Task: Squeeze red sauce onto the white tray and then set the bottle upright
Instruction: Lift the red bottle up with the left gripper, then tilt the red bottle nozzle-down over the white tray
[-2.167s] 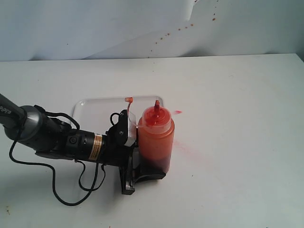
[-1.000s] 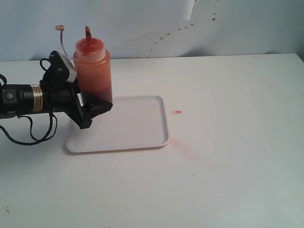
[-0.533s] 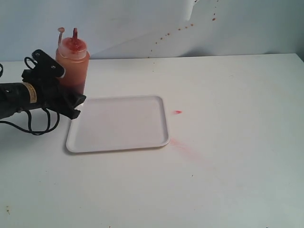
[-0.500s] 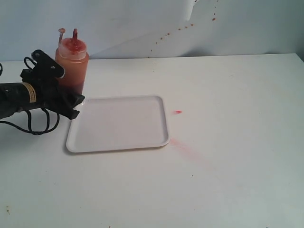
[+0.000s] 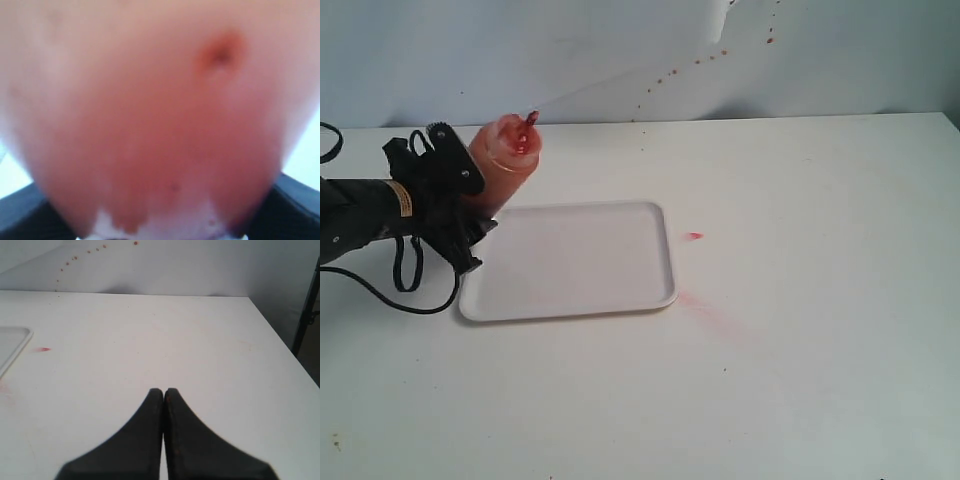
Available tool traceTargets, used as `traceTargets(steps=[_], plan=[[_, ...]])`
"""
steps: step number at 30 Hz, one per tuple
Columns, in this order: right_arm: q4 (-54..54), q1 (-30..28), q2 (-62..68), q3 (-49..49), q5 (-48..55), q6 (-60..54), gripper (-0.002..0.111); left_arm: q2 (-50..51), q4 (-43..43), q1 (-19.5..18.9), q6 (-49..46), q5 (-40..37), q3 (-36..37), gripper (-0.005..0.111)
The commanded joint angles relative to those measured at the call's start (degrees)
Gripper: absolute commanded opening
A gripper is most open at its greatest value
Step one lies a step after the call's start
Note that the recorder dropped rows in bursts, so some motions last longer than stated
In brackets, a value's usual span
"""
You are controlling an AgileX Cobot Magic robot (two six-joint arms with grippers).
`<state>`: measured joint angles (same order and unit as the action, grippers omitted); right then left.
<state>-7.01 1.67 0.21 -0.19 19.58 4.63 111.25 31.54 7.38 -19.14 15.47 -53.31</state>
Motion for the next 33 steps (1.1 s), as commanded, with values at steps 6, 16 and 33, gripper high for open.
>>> traceTargets(steps=[6,16,33], plan=[[-0.3,0.2,-0.2,0.2,-0.4,0.2,0.0,-1.3,-27.2,0.6,-38.3,1.3,-0.3,0.0],[-0.3,0.2,-0.2,0.2,-0.4,0.2,0.0,-1.3,-57.9,7.6,-68.2,15.7,-0.3,0.0],[-0.3,0.2,-0.2,0.2,-0.4,0.2,0.0,-1.3,-72.9,13.2,-100.8,43.2,-0.3,0.0]])
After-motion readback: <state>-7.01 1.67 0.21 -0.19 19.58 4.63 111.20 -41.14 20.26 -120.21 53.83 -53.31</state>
